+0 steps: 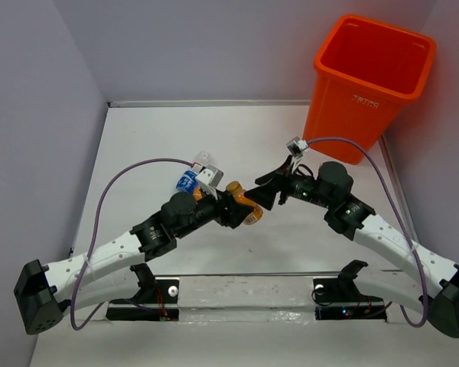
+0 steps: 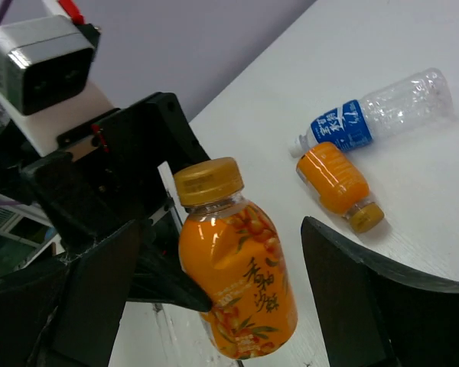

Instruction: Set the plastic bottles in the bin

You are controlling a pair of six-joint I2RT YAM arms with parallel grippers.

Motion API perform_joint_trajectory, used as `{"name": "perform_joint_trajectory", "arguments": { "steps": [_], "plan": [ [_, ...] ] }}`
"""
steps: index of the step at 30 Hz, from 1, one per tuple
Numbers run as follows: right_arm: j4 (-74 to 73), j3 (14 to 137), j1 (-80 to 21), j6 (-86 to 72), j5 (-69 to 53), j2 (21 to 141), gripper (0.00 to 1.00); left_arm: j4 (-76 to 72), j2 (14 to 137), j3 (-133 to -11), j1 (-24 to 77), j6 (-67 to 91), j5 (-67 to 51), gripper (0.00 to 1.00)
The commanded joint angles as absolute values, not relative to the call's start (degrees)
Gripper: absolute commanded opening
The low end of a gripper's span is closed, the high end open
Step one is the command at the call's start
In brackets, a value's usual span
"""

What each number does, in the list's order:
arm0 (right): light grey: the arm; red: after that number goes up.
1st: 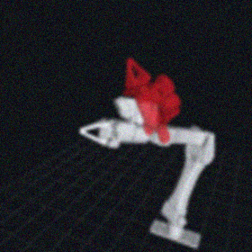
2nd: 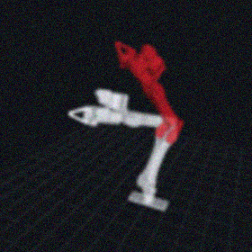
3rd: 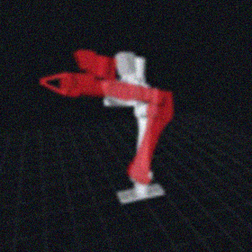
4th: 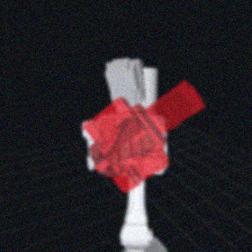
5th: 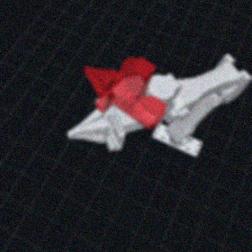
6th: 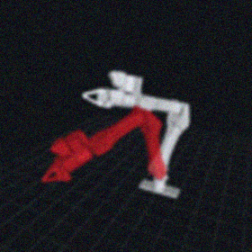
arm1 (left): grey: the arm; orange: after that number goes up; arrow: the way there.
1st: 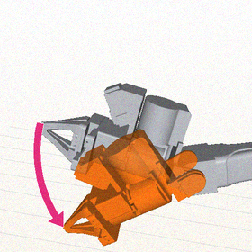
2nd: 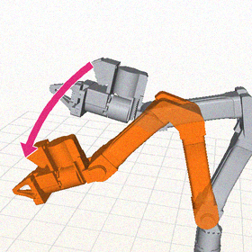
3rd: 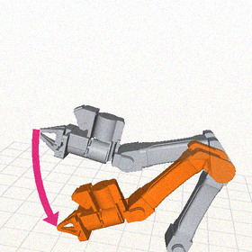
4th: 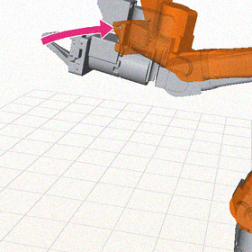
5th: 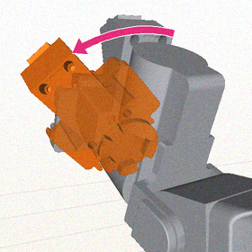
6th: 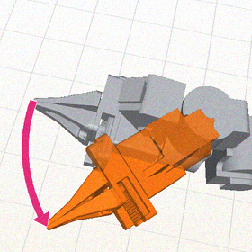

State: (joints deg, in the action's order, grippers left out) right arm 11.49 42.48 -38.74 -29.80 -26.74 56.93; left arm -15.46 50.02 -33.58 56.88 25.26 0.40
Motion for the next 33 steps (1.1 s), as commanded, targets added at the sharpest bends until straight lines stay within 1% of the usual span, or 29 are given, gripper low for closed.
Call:
{"name": "perform_joint_trajectory", "arguments": {
  "steps": [1, 7, 13, 19, 20, 21, 23, 24, 25, 27, 28, 29, 30, 31, 33],
  "plan": [
    [12.9, 43.0, -39.3, -29.8, -28.6, 54.7, 0.91, -17.8, 50.4, -37.0, 56.8, 23.6, 2.1, 0.56],
    [12.8, 43.7, -39.3, -30.1, -34.2, 58.3, 0.91, -18.6, 51.6, -37.8, 56.8, 22.2, -0.3, 0.54],
    [12.4, 45.3, -40.4, -29.5, -34.1, 62.7, 0.90, -18.6, 53.3, -38.8, 56.9, 19.7, -8.0, 0.50],
    [12.0, 47.0, -41.7, -29.1, -35.4, 65.8, 0.84, -16.5, 56.9, -41.7, 56.9, 19.0, -11.7, 0.49],
    [11.8, 47.4, -41.7, -29.0, -35.2, 66.0, 0.79, -16.1, 57.1, -42.0, 56.9, 19.1, -10.6, 0.49],
    [11.6, 47.5, -41.7, -28.8, -34.9, 66.1, 0.75, -15.4, 57.3, -42.4, 56.8, 19.1, -9.9, 0.49],
    [10.4, 47.4, -41.7, -28.4, -31.5, 65.1, 0.62, -14.9, 57.1, -42.8, 56.9, 19.3, -7.9, 0.50],
    [9.8, 47.3, -41.7, -28.3, -30.0, 64.5, 0.55, -14.5, 57.0, -42.8, 56.8, 19.4, -7.3, 0.52],
    [8.9, 47.2, -41.7, -28.1, -28.4, 63.9, 0.46, -14.2, 56.5, -42.7, 56.8, 19.6, -5.7, 0.62],
    [7.7, 47.4, -41.7, -27.8, -24.1, 62.2, 0.42, -13.5, 56.0, -42.5, 56.8, 20.1, -4.2, 0.73],
    [6.3, 47.5, -41.7, -27.6, -22.7, 61.8, 0.39, -13.3, 55.6, -42.4, 56.8, 20.6, -3.5, 0.77],
    [5.9, 47.6, -41.7, -27.7, -19.7, 61.0, 0.32, -12.7, 55.3, -42.1, 56.9, 20.9, -2.1, 0.84],
    [5.8, 47.6, -41.7, -27.9, -18.6, 60.8, 0.30, -12.4, 54.8, -42.0, 56.9, 21.4, -1.4, 0.87],
    [5.6, 47.9, -41.7, -27.9, -17.8, 60.6, 0.28, -12.2, 54.0, -41.8, 56.8, 21.9, -0.6, 0.93],
    [5.5, 48.3, -41.7, -28.1, -16.3, 60.9, 0.27, -11.6, 53.0, -41.3, 56.9, 22.3, 1.9, 0.97]
  ]
}}
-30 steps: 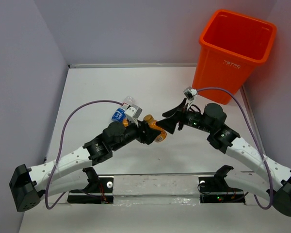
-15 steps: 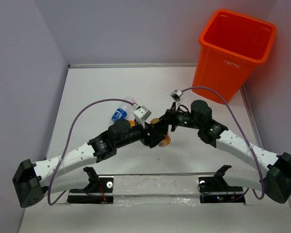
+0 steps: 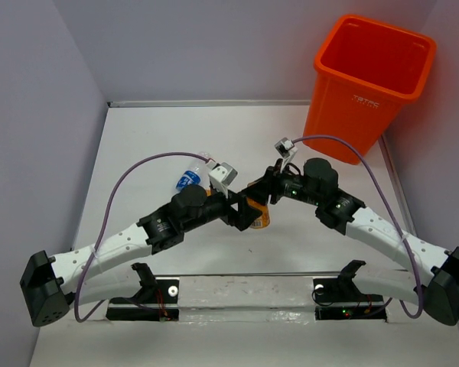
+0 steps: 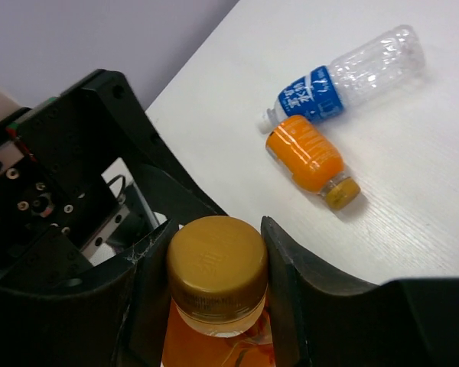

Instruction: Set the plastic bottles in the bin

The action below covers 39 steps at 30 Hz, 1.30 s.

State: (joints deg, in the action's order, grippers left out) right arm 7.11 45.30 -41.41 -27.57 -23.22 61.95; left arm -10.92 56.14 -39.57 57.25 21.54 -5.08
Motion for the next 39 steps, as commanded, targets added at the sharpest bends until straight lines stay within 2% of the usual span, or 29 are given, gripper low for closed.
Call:
{"name": "perform_joint_trajectory", "arguments": {
  "steps": [1, 8, 11, 17, 18, 21, 23, 27, 29, 30, 31, 32, 33, 35, 39],
  "plan": [
    [5.6, 48.9, -41.7, -28.3, -15.5, 61.1, 0.26, -11.4, 51.9, -41.0, 56.8, 22.5, 2.5, 0.99],
    [5.5, 54.1, -41.7, -25.3, -6.7, 62.4, 0.24, -9.0, 47.1, -39.2, 56.8, 25.6, 9.6, 0.99],
    [4.7, 57.7, -38.3, -21.8, -3.3, 62.5, 0.22, -6.6, 45.5, -38.3, 56.9, 27.3, 14.9, 0.99],
    [3.7, 76.1, -26.2, -14.3, 13.8, 64.7, 0.19, -0.8, 44.3, -35.3, 56.4, 33.8, 24.9, 0.99],
    [4.0, 79.2, -25.1, -10.3, 21.8, 67.6, 0.19, -0.1, 43.9, -34.7, 56.4, 34.5, 25.9, 0.99],
    [9.7, 89.2, -19.1, -2.3, 30.1, 75.3, 0.18, 2.0, 42.0, -32.4, 56.3, 36.7, 28.8, 0.99],
    [15.4, 95.1, -14.1, 3.2, 31.5, 79.5, 0.18, 3.5, 40.8, -31.6, 56.3, 38.4, 31.1, 0.99],
    [17.2, 105.5, -7.0, 7.6, 33.3, 92.5, 0.19, 8.0, 38.9, -30.8, 56.2, 42.7, 35.8, 0.99],
    [17.2, 108.3, -4.4, 8.0, 33.5, 95.5, 0.35, 8.7, 38.6, -29.5, 56.0, 45.8, 38.4, 0.99],
    [16.2, 109.0, -3.9, 8.0, 33.5, 97.5, 0.65, 9.0, 38.7, -28.9, 55.8, 47.0, 39.6, 0.99],
    [15.0, 109.8, -3.9, 8.1, 33.2, 97.6, 0.65, 9.0, 38.8, -28.9, 55.7, 48.0, 39.6, 0.99],
    [13.5, 111.8, -3.9, 7.7, 32.7, 98.7, 0.89, 9.1, 39.1, -28.5, 55.6, 48.9, 40.8, 0.99],
    [11.3, 112.6, -3.9, 6.4, 31.0, 98.7, 0.94, 9.2, 39.8, -28.4, 55.2, 49.8, 41.5, 0.99],
    [5.4, 112.5, -3.9, 0.5, 26.6, 96.2, 0.97, 9.0, 41.0, -29.1, 54.1, 49.5, 43.0, 0.99],
    [2.9, 104.2, -6.1, -9.0, 12.2, 87.2, 0.91, 4.2, 45.3, -31.9, 47.0, 43.3, 40.2, 0.99]
  ]
}}
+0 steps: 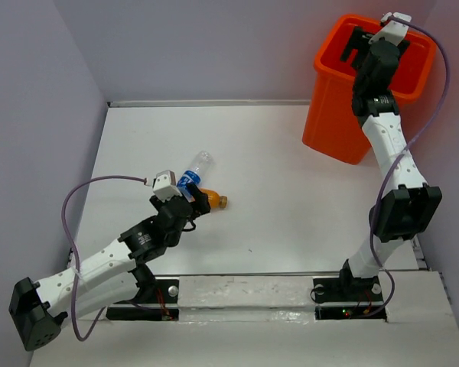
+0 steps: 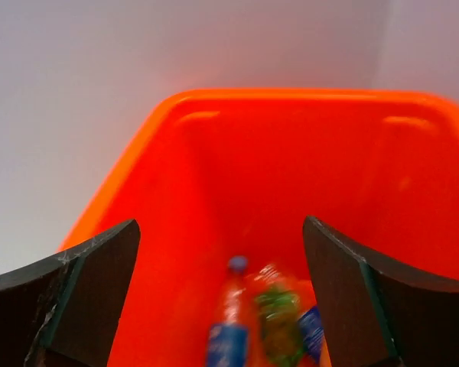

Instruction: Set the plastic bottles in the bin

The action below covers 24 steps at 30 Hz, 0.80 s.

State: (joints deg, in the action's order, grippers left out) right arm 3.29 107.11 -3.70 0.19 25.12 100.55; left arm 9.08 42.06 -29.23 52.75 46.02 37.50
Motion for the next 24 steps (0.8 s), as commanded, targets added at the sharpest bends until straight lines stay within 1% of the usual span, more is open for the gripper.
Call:
{"name": "perform_joint_trajectory", "arguments": {
  "steps": [1, 2, 3, 4, 5, 6, 7, 8, 9, 10, 12, 13, 16, 18, 21, 24],
  "plan": [
    [3.1, 99.5, -6.8, -10.0, 8.6, 85.4, 0.87, 3.3, 47.2, -32.6, 44.8, 41.5, 38.3, 0.99],
    [3.2, 97.1, -9.1, -10.6, 1.1, 82.2, 0.81, 1.3, 48.8, -32.7, 40.6, 40.9, 34.0, 0.99],
    [3.1, 95.1, -10.3, -10.8, -3.1, 82.2, 0.78, 1.2, 48.8, -32.5, 38.9, 40.1, 31.9, 0.99],
    [1.9, 93.1, -11.6, -11.2, -6.5, 79.4, 0.77, -1.3, 50.3, -32.4, 37.3, 39.3, 30.3, 0.99],
    [1.5, 88.3, -14.5, -11.3, -9.4, 78.1, 0.76, -2.0, 51.3, -33.2, 34.1, 37.5, 26.5, 0.99],
    [1.5, 85.4, -15.8, -11.3, -15.1, 77.0, 0.76, -2.5, 52.6, -34.2, 32.8, 36.4, 24.5, 0.99],
    [2.2, 82.4, -16.9, -11.7, -17.8, 75.3, 0.77, -2.3, 56.1, -35.3, 31.9, 35.3, 23.4, 0.99],
    [2.6, 76.6, -17.7, -12.0, -20.5, 74.9, 0.77, -1.5, 58.3, -38.7, 31.4, 34.2, 22.2, 0.99],
    [3.1, 74.1, -18.3, -11.4, -26.7, 74.8, 0.78, -0.1, 60.5, -40.8, 30.9, 31.6, 21.4, 0.99],
    [4.2, 71.7, -18.8, -10.4, -30.2, 75.1, 0.81, 1.2, 64.6, -44.7, 30.9, 29.9, 18.7, 0.99],
    [3.9, 67.6, -18.8, -6.7, -35.3, 75.5, 0.84, 4.2, 67.8, -48.3, 30.9, 26.6, 15.1, 0.99],
    [1.9, 67.1, -19.4, -5.3, -36.5, 76.1, 0.86, 5.5, 70.5, -51.9, 31.0, 25.9, 14.6, 0.99],
    [-0.9, 65.5, -20.9, -1.0, -40.1, 77.3, 0.91, 7.7, 74.2, -56.4, 30.9, 23.4, 18.3, 0.99],
    [-2.7, 65.4, -21.4, 1.7, -41.8, 79.7, 0.92, 9.9, 77.2, -59.6, 30.2, 21.8, 18.5, 0.99],
    [-5.4, 66.4, -24.4, 4.1, -45.3, 83.8, 0.92, 18.6, 85.4, -66.1, 29.6, 18.7, 18.2, 0.99],
    [-9.0, 68.2, -27.9, 7.6, -43.3, 86.3, 0.92, 20.7, 88.1, -69.2, 29.6, 16.4, 16.7, 0.99]
  ]
}}
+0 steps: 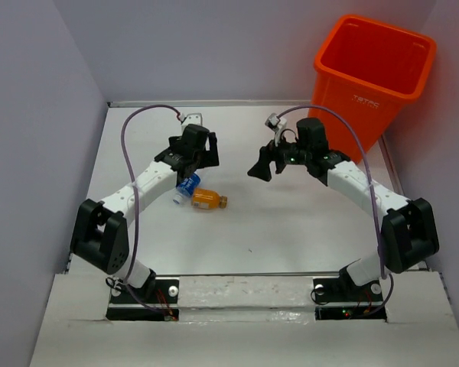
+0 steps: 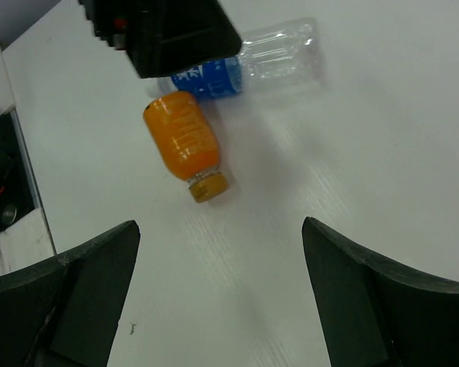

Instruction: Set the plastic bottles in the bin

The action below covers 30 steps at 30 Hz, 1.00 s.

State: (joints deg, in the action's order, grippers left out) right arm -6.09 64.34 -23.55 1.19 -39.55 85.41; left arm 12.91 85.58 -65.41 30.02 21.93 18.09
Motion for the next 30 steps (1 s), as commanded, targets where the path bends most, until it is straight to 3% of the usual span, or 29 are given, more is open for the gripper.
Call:
{"name": "perform_joint_trajectory", "arguments": {
  "steps": [1, 22, 26, 30],
  "plan": [
    [-10.6, 69.1, -28.6, 8.3, -42.5, 87.4, 0.92, 21.3, 89.9, -70.6, 29.6, 15.7, 16.3, 0.99],
    [-14.4, 70.3, -34.4, 11.5, -40.6, 88.9, 0.93, 22.8, 109.8, -78.0, 25.9, 12.7, 19.3, 0.99],
    [-14.7, 71.6, -35.9, 12.1, -39.3, 92.1, 0.93, 21.5, 109.0, -76.4, 24.6, 14.8, 17.2, 0.76],
    [-15.9, 73.9, -38.6, 13.1, -37.7, 96.8, 0.93, 17.7, 102.9, -74.0, 23.7, 17.6, 16.2, 0.65]
  ]
}}
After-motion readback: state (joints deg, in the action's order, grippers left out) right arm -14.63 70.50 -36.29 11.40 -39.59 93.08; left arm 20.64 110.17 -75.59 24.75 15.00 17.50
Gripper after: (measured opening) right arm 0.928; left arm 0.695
